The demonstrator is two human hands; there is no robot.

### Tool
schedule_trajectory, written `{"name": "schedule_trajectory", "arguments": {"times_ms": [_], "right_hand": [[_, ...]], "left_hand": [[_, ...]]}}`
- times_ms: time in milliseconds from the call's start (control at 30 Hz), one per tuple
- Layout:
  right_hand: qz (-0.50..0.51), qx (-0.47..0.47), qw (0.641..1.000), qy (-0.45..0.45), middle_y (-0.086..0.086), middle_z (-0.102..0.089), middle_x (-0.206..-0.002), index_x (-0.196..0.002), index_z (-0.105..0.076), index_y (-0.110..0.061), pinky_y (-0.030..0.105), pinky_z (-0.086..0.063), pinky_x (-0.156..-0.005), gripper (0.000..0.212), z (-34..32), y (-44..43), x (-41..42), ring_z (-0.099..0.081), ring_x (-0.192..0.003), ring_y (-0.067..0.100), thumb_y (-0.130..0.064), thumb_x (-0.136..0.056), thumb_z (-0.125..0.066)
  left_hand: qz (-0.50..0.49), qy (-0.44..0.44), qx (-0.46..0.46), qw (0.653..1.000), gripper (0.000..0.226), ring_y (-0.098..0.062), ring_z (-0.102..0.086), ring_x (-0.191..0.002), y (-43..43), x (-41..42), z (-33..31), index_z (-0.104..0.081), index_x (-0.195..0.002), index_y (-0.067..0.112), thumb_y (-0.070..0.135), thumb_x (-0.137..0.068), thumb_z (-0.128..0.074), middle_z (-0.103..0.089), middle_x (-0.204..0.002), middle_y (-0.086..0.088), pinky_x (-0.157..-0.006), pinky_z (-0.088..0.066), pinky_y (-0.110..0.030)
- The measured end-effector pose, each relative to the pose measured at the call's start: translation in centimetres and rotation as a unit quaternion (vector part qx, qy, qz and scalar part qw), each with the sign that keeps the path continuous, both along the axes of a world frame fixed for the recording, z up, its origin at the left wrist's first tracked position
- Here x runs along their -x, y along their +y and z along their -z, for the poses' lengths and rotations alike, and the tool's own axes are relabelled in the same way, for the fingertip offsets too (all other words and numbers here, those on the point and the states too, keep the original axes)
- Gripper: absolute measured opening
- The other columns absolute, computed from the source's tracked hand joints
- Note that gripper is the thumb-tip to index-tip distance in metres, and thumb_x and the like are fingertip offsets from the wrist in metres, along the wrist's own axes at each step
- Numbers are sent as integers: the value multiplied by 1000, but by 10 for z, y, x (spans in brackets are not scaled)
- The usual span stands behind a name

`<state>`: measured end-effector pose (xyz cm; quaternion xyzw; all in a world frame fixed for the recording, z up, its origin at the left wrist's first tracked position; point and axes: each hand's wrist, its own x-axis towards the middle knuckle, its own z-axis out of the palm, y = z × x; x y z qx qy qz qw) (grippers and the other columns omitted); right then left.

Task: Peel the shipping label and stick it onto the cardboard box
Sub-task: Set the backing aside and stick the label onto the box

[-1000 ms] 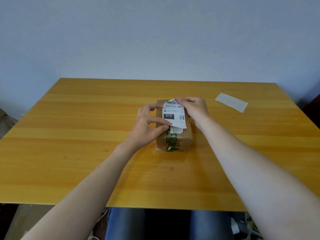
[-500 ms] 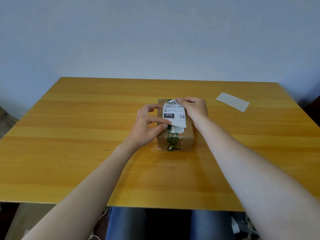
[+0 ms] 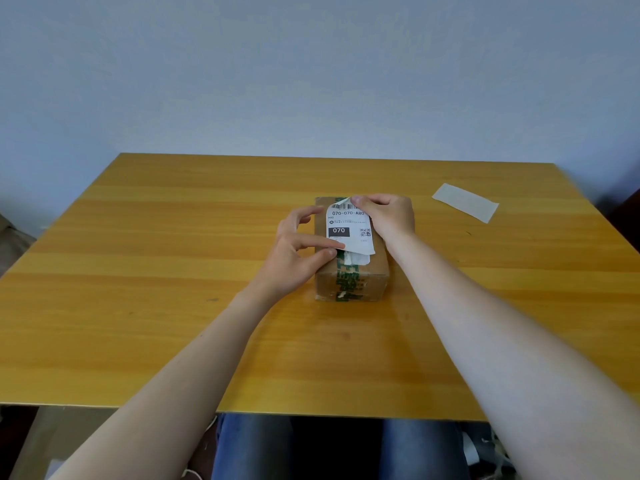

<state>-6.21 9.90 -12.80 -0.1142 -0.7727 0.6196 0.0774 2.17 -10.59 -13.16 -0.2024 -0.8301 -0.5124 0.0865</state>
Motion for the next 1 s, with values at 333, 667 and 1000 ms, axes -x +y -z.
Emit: {"name": "schedule_trajectory", "arguments": {"times_ms": [333, 667, 1000], "right_hand": [[5, -37, 999, 8, -9, -81, -86, -81, -82, -31, 43, -62, -86, 13, 2, -2, 1, -77, -88, 16, -41, -79, -88], [13, -66, 998, 3, -9, -81, -86, -85, -84, -26, 41, -62, -82, 19, -1, -4, 1, -77, -85, 15, -43, -79, -88], [20, -81, 996, -12, -10, -80, -87, -92, -86, -25, 37, -60, -77, 26, -4, -6, -2, -76, -85, 13, -47, -79, -87]], "left_hand": [[9, -15, 0, 1000, 15, -26, -37, -142, 0, 1, 1, -80, -97, 49, 45, -86, -70, -45, -150, 14, -119, -35, -49], [9, -29, -6, 1000, 18, -25, -37, -142, 0, 3, 3, -80, -95, 56, 46, -85, -70, -47, -152, 11, -119, -34, -53], [21, -28, -7, 999, 18, -24, -38, -143, -3, 4, 3, -82, -100, 50, 45, -87, -71, -48, -153, 9, -120, -35, -50]]}}
